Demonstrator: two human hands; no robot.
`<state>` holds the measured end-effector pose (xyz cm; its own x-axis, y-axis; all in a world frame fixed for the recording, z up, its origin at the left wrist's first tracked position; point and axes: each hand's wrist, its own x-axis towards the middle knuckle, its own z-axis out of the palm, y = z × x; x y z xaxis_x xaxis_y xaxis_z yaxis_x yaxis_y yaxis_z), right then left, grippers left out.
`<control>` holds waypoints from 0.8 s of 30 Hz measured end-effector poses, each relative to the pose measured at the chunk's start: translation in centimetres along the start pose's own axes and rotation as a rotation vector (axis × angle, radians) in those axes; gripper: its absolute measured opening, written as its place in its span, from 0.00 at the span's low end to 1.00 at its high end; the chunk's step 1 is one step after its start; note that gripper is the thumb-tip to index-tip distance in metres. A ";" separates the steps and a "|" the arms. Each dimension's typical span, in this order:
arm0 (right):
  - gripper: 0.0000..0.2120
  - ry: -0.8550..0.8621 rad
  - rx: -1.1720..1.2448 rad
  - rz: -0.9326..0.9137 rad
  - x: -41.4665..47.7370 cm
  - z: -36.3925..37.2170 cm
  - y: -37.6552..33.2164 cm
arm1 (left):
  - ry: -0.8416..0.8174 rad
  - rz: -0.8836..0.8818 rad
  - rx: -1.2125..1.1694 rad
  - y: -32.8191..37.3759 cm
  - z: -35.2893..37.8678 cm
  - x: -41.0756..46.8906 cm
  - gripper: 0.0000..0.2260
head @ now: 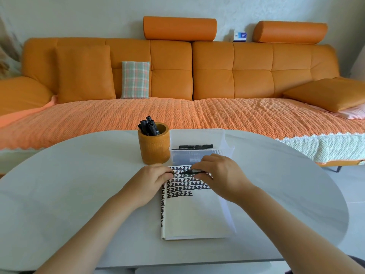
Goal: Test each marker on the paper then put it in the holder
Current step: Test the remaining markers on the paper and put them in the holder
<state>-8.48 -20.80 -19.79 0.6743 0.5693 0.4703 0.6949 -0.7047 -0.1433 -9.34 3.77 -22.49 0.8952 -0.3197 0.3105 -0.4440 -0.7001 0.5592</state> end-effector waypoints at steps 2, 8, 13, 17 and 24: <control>0.08 -0.027 0.108 0.135 -0.5 -0.2 0.4 | 0.071 -0.024 0.087 -1.5 -0.2 -0.1 0.09; 0.15 -0.062 0.282 0.302 -1.4 0.4 0.5 | 0.203 -0.112 0.260 -3.1 -0.1 -0.9 0.10; 0.14 -0.003 0.391 0.291 -2.1 0.2 0.0 | 0.178 -0.091 0.312 -3.1 0.1 -1.2 0.06; 0.22 -0.009 0.698 0.442 -2.3 -0.3 0.0 | 0.200 -0.090 0.292 -2.7 0.0 -1.3 0.11; 0.24 0.008 0.903 0.489 -2.3 -0.1 0.2 | 0.138 0.178 0.118 1.5 -0.1 -2.2 0.07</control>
<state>-9.90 -22.29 -20.76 0.9348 0.3003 0.1896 0.2754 -0.2757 -0.9209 -11.96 3.47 -22.29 0.7860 -0.3601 0.5025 -0.5793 -0.7129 0.3953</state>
